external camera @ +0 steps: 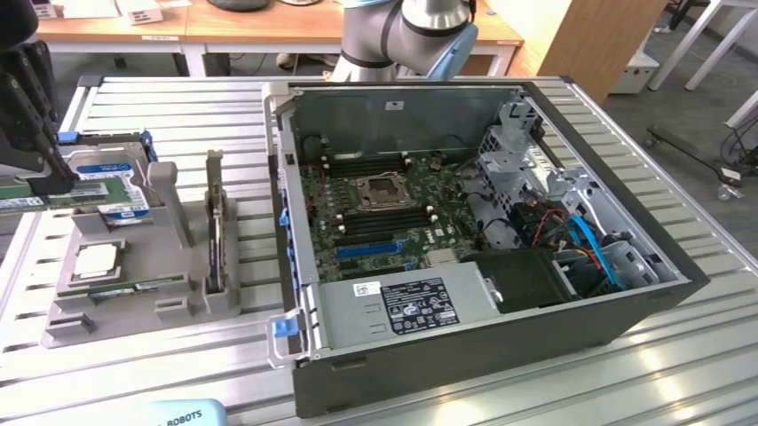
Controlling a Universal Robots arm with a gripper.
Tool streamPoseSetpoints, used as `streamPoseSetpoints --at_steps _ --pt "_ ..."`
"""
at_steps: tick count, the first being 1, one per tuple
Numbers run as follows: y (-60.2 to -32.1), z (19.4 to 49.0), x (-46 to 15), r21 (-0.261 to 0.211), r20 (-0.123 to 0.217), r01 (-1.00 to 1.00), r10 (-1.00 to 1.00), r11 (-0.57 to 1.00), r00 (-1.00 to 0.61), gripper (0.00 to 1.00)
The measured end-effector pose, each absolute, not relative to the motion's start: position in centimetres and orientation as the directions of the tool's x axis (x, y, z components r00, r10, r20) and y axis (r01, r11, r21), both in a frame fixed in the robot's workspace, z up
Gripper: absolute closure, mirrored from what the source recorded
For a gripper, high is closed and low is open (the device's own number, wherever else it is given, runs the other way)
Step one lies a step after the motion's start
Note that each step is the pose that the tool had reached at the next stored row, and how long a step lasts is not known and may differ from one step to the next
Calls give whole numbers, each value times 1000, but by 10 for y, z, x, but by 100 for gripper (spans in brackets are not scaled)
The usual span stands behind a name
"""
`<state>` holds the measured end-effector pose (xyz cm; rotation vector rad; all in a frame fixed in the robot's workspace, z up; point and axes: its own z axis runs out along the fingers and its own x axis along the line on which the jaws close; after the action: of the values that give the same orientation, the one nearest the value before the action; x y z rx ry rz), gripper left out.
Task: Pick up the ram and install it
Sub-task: 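Pick up the ram and move it above insertion slot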
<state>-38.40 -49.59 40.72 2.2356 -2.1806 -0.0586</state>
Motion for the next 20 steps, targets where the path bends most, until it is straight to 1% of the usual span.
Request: streamPoseSetpoints --at_steps 20 --pt "-496 413 -379 40 -14 -999 -1000 -25 25 88"
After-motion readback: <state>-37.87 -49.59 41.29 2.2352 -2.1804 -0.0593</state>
